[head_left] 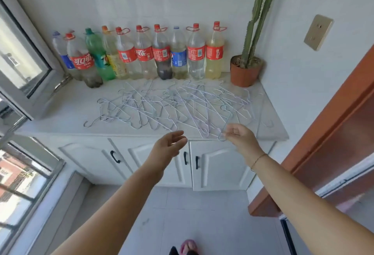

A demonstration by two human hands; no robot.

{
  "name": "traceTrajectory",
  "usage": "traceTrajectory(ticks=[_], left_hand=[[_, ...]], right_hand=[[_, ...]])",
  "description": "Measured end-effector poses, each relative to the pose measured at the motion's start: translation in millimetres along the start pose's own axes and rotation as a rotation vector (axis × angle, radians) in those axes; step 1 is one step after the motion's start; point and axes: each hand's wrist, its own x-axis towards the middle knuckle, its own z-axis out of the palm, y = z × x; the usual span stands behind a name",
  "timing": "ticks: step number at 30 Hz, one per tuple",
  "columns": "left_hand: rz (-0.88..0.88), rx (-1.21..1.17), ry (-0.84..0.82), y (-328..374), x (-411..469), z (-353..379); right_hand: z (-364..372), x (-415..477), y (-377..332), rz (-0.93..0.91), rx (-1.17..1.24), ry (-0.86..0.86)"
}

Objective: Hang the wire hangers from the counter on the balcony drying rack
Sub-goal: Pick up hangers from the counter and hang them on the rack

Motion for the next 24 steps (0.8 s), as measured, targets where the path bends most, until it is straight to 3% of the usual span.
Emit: traceTrajectory(ticks=[14, 24], left_hand=[[-0.256, 0.010, -0.155, -19, 286, 42], [-0.454, 0.044, -0.205, -35, 383, 80]], right_hand=[[-11, 191, 48, 0.271, 0.000, 0.220], [-23, 244, 65, 0.383, 0.021, 0.380]])
